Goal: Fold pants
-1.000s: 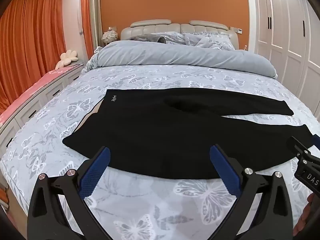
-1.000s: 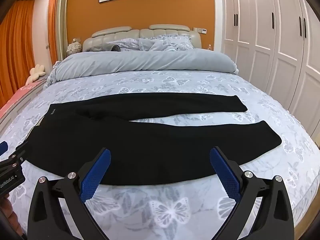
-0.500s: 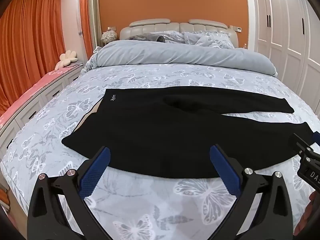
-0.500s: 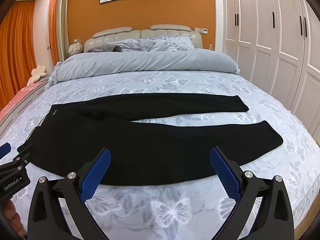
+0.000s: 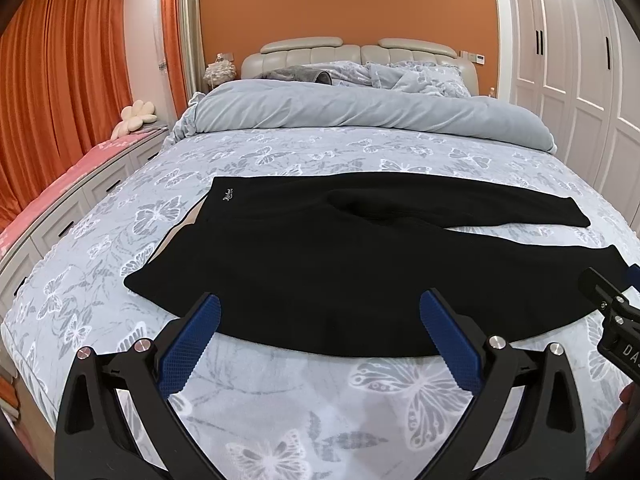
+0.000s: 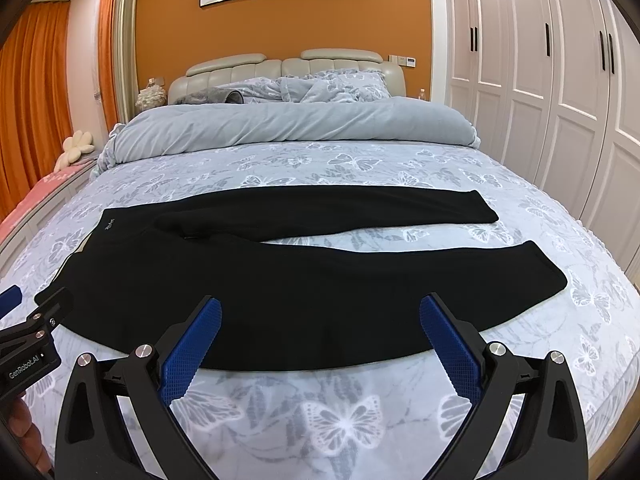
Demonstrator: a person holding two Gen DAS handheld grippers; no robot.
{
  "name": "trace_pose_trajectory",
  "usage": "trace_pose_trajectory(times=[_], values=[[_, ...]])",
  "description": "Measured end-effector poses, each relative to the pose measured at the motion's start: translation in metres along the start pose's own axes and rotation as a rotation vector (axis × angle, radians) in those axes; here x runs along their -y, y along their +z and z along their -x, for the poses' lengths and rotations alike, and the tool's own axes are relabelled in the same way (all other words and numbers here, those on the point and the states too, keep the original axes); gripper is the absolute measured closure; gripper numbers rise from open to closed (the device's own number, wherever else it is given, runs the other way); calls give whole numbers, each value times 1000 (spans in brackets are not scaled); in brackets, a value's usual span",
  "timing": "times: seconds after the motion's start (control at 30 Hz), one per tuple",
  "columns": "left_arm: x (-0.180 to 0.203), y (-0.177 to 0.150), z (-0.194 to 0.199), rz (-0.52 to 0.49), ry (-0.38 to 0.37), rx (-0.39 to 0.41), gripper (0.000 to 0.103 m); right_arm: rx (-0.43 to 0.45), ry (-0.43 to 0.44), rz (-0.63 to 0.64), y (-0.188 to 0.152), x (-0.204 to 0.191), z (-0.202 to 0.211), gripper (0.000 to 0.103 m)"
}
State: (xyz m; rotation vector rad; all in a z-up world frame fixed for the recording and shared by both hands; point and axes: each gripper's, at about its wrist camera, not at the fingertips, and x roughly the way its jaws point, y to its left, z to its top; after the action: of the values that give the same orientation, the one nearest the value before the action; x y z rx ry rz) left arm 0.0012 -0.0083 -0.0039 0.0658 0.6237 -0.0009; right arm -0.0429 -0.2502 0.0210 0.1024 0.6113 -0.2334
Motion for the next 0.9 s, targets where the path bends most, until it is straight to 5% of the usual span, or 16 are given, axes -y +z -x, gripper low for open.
trace_pose_trajectory(times=[0.9], values=[[-3,-2,-2,1,-1,-4,5,0,-4,4,-1,-2,0,5]])
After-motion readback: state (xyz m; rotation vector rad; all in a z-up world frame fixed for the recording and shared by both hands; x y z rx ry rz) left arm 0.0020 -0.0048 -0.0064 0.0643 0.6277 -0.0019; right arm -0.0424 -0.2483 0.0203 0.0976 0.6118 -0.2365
